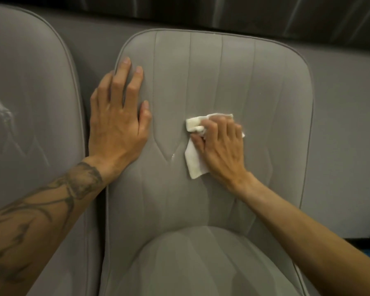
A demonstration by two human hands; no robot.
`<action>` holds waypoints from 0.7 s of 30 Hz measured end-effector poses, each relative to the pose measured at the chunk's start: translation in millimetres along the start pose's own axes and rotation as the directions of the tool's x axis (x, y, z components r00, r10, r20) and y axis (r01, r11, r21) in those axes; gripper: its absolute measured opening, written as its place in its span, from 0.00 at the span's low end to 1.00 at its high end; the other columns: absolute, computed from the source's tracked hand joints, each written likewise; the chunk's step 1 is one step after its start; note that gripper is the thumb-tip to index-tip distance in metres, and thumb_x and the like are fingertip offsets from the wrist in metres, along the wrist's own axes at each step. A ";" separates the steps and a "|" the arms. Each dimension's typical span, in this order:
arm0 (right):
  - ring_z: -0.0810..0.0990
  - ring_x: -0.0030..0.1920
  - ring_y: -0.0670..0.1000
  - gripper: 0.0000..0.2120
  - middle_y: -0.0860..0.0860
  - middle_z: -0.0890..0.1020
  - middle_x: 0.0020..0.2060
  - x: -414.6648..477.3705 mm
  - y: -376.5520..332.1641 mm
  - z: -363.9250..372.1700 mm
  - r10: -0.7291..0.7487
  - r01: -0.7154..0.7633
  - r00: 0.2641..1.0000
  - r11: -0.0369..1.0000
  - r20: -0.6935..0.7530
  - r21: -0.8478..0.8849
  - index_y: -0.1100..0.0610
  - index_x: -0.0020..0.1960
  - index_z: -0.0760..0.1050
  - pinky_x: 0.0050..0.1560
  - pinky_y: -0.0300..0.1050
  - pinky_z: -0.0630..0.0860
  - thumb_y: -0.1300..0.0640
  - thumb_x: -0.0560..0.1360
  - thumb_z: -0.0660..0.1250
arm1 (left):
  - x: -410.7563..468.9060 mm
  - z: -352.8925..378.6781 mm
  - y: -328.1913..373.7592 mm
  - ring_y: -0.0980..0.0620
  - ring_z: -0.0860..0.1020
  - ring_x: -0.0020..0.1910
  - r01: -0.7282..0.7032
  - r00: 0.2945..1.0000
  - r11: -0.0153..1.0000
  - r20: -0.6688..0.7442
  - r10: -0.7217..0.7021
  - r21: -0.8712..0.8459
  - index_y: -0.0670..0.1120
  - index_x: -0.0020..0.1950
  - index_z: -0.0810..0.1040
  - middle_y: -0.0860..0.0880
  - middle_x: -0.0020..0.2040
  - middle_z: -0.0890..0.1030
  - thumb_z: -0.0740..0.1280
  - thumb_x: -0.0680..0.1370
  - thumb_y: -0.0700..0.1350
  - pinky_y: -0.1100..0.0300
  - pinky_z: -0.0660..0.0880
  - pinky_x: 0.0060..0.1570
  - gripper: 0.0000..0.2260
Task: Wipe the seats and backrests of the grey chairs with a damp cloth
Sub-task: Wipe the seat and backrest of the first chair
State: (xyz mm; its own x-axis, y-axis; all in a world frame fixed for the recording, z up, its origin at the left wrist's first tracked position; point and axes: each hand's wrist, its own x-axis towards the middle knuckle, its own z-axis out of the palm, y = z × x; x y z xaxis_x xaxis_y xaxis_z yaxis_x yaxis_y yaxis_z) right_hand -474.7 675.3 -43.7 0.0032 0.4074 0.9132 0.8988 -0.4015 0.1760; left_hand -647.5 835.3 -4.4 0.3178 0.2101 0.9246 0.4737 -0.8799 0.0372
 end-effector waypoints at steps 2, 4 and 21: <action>0.74 0.51 0.59 0.11 0.59 0.78 0.51 27.6 23.1 -1.1 -0.019 0.018 0.999 0.999 -0.045 -0.032 0.57 0.56 0.71 0.51 0.53 0.67 0.48 0.82 0.61 | -0.7 -0.3 0.0 0.36 0.65 0.76 0.001 1.000 1.000 0.010 -0.001 0.000 0.45 0.83 0.60 0.41 0.83 0.61 0.60 0.84 0.48 0.42 0.62 0.75 0.27; 0.70 0.51 0.57 0.11 0.58 0.77 0.50 69.6 43.1 0.4 0.105 -0.117 0.979 0.991 -0.174 -0.063 0.55 0.55 0.66 0.50 0.52 0.65 0.47 0.83 0.60 | -0.9 0.0 -1.0 0.36 0.65 0.77 0.003 1.000 1.000 0.011 -0.003 0.002 0.46 0.83 0.60 0.42 0.83 0.61 0.60 0.84 0.48 0.42 0.62 0.75 0.27; 0.77 0.45 0.60 0.13 0.59 0.79 0.45 36.3 -19.2 3.6 -0.010 0.003 0.996 0.996 -0.088 -0.085 0.60 0.51 0.77 0.47 0.54 0.67 0.50 0.82 0.61 | -0.8 1.4 -0.8 0.37 0.64 0.77 -0.004 1.000 1.000 0.011 0.004 -0.007 0.45 0.83 0.60 0.41 0.83 0.60 0.58 0.85 0.49 0.44 0.61 0.76 0.26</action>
State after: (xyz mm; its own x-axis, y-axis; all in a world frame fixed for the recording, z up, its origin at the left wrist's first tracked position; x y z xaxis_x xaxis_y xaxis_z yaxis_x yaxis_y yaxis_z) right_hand -490.2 700.7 -15.3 -0.0444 0.3379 0.9401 0.8581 -0.4690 0.2091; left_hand -646.9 836.5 -5.8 0.3289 0.2112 0.9204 0.4664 -0.8838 0.0362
